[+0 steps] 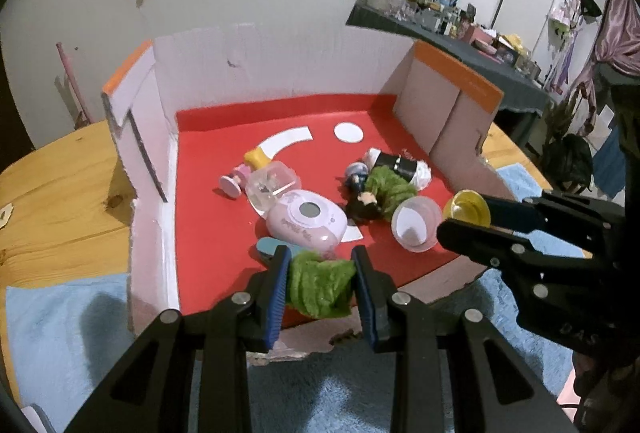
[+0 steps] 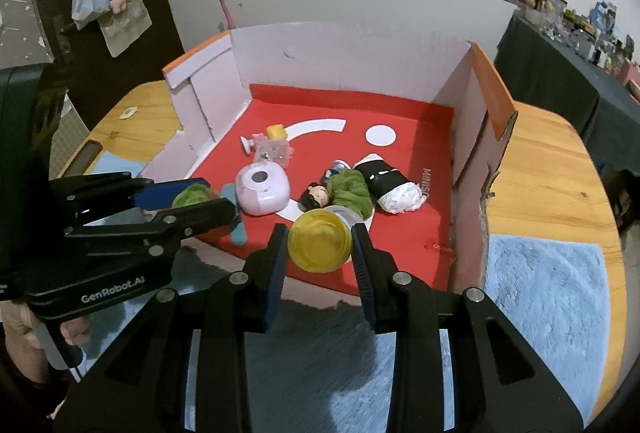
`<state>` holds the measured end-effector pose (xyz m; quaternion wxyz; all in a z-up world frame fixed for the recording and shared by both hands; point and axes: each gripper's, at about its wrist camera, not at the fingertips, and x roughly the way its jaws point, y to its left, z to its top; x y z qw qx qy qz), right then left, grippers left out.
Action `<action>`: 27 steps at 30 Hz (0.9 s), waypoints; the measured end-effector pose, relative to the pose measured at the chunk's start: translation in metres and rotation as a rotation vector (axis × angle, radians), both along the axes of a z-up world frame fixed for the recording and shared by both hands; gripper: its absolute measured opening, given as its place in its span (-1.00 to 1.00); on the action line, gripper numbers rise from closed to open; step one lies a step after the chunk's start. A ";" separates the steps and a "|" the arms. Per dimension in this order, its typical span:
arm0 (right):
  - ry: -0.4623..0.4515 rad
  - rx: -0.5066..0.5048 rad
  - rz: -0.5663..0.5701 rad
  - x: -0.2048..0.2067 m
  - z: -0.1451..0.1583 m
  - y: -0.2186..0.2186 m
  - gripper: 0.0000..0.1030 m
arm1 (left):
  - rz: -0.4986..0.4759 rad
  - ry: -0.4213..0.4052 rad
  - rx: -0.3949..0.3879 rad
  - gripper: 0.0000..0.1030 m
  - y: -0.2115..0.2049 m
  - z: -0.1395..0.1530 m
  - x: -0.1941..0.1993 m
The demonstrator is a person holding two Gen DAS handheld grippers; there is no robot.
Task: Organize objects
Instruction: 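Carry the green ball with the left tool while the right tool carries the yellow lid into the box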
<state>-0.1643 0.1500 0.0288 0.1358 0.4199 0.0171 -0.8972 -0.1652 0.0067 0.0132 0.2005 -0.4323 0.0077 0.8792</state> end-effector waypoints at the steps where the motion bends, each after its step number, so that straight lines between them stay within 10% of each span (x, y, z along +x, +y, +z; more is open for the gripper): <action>1: -0.005 0.001 0.000 -0.002 -0.001 0.000 -0.41 | -0.003 -0.003 -0.004 -0.37 0.001 -0.002 -0.001; 27: -0.091 -0.014 0.008 -0.028 -0.030 0.002 -0.41 | 0.012 -0.005 0.017 -0.36 0.007 -0.009 -0.024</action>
